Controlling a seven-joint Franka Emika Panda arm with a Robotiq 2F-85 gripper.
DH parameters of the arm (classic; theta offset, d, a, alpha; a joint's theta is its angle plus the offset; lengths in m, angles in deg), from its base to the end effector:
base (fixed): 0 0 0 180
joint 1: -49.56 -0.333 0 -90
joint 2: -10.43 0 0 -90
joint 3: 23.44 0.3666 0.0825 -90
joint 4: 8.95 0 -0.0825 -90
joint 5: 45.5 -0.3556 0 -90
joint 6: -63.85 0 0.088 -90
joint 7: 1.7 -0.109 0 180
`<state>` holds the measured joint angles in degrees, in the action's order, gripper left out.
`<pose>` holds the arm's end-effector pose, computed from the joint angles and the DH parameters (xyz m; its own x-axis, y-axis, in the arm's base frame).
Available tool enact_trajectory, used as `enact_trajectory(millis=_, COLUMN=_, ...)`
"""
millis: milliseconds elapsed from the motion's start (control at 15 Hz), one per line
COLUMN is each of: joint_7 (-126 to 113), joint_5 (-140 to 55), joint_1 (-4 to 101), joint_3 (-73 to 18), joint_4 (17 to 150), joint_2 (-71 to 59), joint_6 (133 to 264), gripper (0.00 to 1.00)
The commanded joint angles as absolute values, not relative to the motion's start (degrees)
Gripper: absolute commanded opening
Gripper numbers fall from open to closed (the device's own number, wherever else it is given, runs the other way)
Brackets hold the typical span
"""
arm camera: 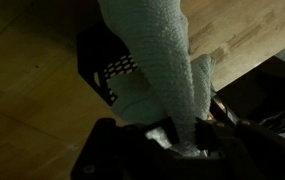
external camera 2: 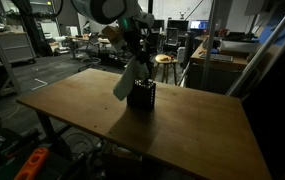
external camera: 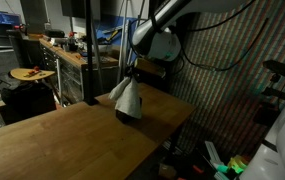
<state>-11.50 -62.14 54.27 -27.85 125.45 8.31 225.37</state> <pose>0.5161 -0.0967 0.4321 0.7507 -0.5557 0.3573 -0.4920 -0.8312 -0.2589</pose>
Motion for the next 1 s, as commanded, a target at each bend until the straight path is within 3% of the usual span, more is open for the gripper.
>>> enact_trajectory(millis=0, joint_7=-15.3, joint_5=-60.6, joint_1=54.4, joint_3=-28.3, joint_4=125.5, joint_2=9.7, joint_6=226.2, gripper=0.01)
enact_trajectory(millis=933, joint_7=-22.7, joint_5=-44.0, joint_1=51.5, joint_3=-28.7, joint_4=123.5, joint_2=-1.3, joint_6=232.8, gripper=0.01)
